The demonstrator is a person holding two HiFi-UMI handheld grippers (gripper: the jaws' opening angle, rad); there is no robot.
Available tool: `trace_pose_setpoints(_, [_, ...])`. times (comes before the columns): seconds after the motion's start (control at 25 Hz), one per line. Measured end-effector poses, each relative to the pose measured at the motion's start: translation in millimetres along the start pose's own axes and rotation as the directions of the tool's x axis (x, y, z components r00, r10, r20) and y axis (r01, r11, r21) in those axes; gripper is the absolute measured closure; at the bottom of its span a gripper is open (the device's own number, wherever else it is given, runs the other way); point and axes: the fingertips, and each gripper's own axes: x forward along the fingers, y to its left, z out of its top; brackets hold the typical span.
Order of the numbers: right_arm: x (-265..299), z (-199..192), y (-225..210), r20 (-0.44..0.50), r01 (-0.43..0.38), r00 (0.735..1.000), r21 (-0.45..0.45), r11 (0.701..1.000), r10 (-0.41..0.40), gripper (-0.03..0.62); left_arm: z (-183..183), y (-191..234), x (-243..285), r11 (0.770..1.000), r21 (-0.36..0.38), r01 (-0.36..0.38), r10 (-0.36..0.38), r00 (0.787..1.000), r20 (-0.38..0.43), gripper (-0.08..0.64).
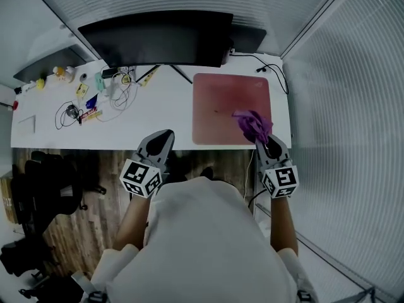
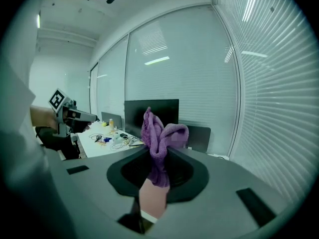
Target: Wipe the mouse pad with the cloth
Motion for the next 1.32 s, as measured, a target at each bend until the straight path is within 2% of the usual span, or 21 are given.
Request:
trace_pose_setpoints(0.16, [-1.0,16.9,-2.8,0.047,0.042,0.998,0.039,0.998,-0.044,0.506,7.6,18.9,-12.6,1.000,0.018,-0.018,0.018,1.000,0.016,0.537])
trace_pose_setpoints(0.36, [3.6,38.8,5.1,0.074,0.068,0.995,0.066,0.995,-0.073,0.506,20.8,38.8,-19.8,0.999,0.035,-0.002,0.001,1.000,0.018,0.537])
trace_pose_setpoints(0.72, [16.7,71.7,20.6,0.116,0.095,0.988,0.066,0.993,-0.102,0.506,35.5,67.8,-20.9,0.998,0.049,0.033,-0.034,0.999,0.021,0.537])
trace_pose_setpoints(1.32, [24.8,84.8,22.3,0.138,0.139,0.979,0.078,0.987,-0.149,0.506,46.6,92.5,-18.3,0.997,0.058,0.045,-0.047,0.998,0.033,0.537])
